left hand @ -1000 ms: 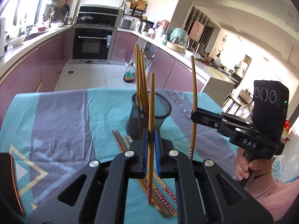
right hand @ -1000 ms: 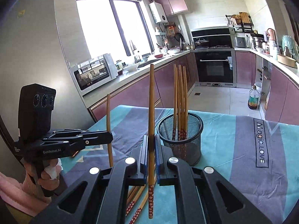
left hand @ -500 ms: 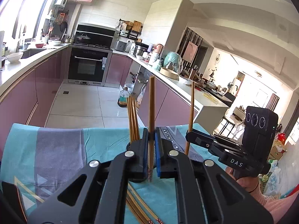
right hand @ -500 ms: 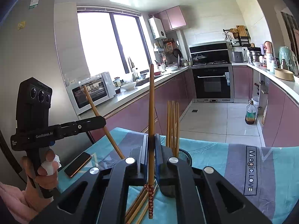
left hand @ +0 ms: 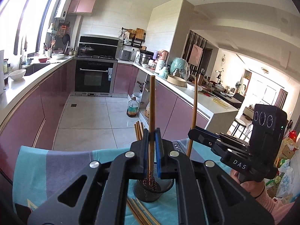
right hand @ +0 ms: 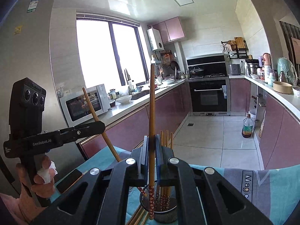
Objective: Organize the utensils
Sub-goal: 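Lift the chopstick upright with the right gripper and carry it over the cup, then lower the held chopstick into the black mesh cup, then open the right gripper and pull it back from the cup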
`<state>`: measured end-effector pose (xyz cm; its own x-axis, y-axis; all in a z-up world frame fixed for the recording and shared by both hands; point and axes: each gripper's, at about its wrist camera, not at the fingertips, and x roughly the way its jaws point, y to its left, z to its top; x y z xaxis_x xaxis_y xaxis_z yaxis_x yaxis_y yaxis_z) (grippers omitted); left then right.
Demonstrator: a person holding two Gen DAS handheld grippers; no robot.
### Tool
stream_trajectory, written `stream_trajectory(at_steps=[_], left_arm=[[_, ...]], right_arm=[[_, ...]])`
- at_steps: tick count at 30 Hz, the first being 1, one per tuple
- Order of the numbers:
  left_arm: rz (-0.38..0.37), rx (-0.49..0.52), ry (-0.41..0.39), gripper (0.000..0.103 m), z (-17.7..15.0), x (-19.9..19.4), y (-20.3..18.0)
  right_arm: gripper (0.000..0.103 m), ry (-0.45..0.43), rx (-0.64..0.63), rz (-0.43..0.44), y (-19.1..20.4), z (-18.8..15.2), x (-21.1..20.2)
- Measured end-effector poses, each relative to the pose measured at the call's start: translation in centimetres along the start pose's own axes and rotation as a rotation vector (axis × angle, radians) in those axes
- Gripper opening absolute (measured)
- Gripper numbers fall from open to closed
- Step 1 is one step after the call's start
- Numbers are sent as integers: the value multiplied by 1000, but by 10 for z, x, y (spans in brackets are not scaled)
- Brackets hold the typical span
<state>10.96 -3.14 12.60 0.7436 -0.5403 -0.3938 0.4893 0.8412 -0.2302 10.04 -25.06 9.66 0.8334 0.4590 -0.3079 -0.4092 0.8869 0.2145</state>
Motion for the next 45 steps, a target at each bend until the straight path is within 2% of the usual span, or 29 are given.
stream_trajectory(at_steps=[7, 15, 22, 30, 32, 33, 41, 45], left_arm=[[37, 53, 103, 7, 3, 41, -9], [48, 81, 220, 7, -16, 70, -12], [49, 71, 283, 7, -19, 95, 4], [40, 63, 294, 8, -10, 119, 14], [48, 56, 290, 13, -13, 125, 16], [47, 47, 288, 21, -14, 127, 18], [60, 3, 249, 28, -37, 125, 26], [107, 9, 194, 39, -46, 114, 26]], right_arm=[[5, 22, 1, -50, -5, -6, 27], [5, 176, 19, -75, -12, -34, 64], [5, 292, 39, -93, -14, -47, 85], [8, 361, 65, -118, -17, -58, 104], [9, 357, 73, -121, -17, -60, 104], [10, 356, 77, -118, -19, -59, 104], [16, 313, 81, -111, -17, -63, 86], [26, 285, 81, -102, -17, -65, 74]])
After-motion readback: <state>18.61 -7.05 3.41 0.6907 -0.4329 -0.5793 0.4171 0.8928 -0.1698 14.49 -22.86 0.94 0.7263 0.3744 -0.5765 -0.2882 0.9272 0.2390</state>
